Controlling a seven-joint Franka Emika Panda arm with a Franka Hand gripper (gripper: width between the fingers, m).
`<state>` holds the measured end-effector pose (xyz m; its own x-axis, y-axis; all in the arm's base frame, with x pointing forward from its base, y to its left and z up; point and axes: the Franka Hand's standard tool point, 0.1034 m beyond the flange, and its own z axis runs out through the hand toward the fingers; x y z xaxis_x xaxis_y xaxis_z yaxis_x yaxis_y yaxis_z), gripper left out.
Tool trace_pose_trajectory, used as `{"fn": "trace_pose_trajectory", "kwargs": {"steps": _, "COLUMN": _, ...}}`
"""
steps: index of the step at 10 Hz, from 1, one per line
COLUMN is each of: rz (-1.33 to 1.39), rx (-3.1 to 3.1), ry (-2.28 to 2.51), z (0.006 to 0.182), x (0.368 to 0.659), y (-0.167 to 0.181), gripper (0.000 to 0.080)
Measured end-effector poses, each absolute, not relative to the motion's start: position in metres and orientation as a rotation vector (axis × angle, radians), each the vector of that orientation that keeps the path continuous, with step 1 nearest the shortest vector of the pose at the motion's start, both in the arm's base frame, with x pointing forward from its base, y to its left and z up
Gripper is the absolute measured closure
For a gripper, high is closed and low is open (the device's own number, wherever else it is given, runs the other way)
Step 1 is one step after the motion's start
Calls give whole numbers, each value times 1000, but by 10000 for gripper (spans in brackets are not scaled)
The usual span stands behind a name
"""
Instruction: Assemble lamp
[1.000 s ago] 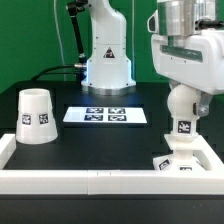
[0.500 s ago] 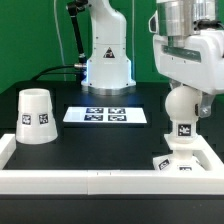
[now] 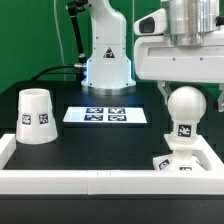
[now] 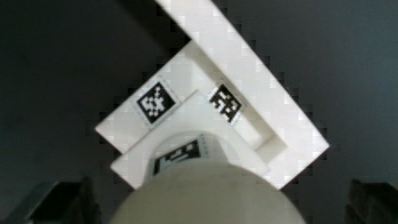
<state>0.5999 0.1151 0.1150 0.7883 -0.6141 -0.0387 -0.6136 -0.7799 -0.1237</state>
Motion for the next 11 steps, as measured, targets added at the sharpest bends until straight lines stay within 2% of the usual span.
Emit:
{"fn": "trace_pose_trajectory", "kwargs": {"steps": 5, "rz": -37, "rx": -2979, "ry": 466, "z": 114, "x": 599, "y": 115, "gripper": 101}}
{"fn": "trace_pose_trajectory", "kwargs": {"steps": 7, "rz": -113, "rx": -3071, "ry": -93, "z": 114, "x": 603, "y": 109, "gripper": 101}}
{"fn": "trace_pose_trajectory", "kwargs": {"steps": 8, "rz": -124, "rx": -3072, "ry": -185, "z": 114, "x": 605, "y": 109, "gripper": 101}}
{"fn": "trace_pose_trajectory", "kwargs": {"steps": 10, "rz": -154, "rx": -3040, "ry": -658, "z": 114, "x": 608, "y": 102, "gripper": 101}}
{"fn": "trace_pose_trajectory", "kwargs": {"steps": 11, "rz": -147, "rx": -3032, "ry": -698, "z": 114, "x": 608, "y": 102, "gripper": 101}}
